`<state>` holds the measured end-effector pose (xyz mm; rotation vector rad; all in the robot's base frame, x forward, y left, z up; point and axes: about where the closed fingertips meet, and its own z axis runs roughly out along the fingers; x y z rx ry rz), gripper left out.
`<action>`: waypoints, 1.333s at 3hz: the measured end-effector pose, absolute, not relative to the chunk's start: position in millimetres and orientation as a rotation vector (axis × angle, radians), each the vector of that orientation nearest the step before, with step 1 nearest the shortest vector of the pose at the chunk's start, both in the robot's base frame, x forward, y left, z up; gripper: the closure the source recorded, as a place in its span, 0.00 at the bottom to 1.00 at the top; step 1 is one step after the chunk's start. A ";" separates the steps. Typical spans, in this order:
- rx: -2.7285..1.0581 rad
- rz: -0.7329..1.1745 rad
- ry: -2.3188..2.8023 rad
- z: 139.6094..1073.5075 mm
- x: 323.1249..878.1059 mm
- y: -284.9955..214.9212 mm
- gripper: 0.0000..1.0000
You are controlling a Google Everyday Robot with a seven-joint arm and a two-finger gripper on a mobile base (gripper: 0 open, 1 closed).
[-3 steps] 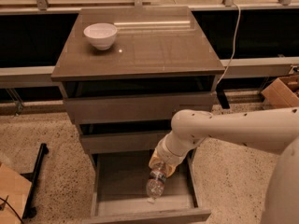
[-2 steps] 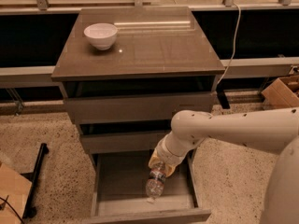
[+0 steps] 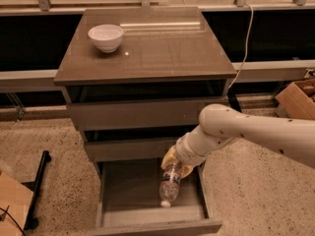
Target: Pick water bottle from bottom drawer and place on counter
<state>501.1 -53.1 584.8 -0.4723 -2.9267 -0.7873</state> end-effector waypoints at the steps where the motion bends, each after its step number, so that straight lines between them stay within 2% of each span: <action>1: -0.342 -0.931 -2.949 625.0 500.4 -60.2 1.00; 2: -0.201 -0.975 -3.056 690.1 510.7 -62.7 1.00; 4: -0.057 -0.974 -3.235 808.1 579.1 -60.7 1.00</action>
Offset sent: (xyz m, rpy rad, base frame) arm 0.0158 -0.0122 0.1627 0.0702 -0.3155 0.1721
